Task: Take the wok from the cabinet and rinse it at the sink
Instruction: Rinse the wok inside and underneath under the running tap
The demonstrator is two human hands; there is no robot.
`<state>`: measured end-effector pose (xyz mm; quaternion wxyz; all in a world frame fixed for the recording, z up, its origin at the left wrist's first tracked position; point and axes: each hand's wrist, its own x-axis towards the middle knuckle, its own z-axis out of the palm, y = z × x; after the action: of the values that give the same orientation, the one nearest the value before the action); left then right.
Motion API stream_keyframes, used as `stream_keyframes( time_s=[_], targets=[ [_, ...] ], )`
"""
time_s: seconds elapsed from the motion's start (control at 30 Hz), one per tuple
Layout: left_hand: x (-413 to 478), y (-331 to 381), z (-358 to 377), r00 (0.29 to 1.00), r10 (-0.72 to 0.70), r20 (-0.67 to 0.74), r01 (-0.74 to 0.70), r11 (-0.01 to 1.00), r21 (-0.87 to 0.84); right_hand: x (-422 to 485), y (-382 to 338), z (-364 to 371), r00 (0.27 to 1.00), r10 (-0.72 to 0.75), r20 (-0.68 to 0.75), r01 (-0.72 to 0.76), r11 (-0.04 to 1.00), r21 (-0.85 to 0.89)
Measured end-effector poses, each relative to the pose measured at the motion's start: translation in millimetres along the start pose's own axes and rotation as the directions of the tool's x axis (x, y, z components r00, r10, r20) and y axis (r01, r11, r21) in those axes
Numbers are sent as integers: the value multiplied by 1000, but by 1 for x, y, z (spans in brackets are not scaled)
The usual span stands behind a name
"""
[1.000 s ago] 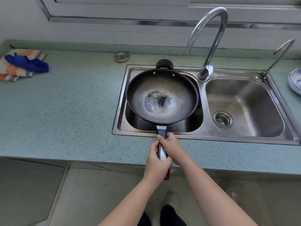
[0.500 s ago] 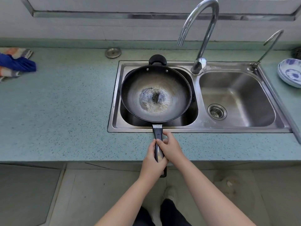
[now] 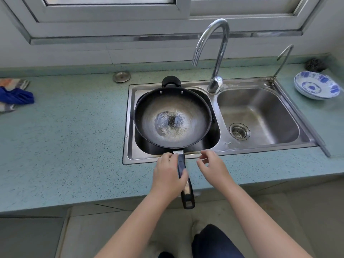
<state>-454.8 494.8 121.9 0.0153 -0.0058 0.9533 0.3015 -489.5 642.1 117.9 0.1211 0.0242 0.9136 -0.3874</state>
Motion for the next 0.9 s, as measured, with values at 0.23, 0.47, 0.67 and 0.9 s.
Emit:
stream_keyframes(
  time_s=[0.23, 0.47, 0.67, 0.9],
  targets=[
    [48, 28, 17, 995, 104, 6, -103, 978, 181, 52, 12, -51, 982, -154, -113, 131, 974, -187],
    [116, 71, 32, 991, 128, -25, -116, 954, 277, 141, 24, -111, 956, -267, -121, 203, 900, -385],
    [169, 100, 45, 992, 128, -12, -116, 931, 345, 213, 34, -133, 930, -359, -79, 290, 848, -443],
    [213, 115, 45, 966, 190, -174, -127, 938, 323, 274, 33, -129, 875, -483, -43, 403, 773, -490]
  ],
)
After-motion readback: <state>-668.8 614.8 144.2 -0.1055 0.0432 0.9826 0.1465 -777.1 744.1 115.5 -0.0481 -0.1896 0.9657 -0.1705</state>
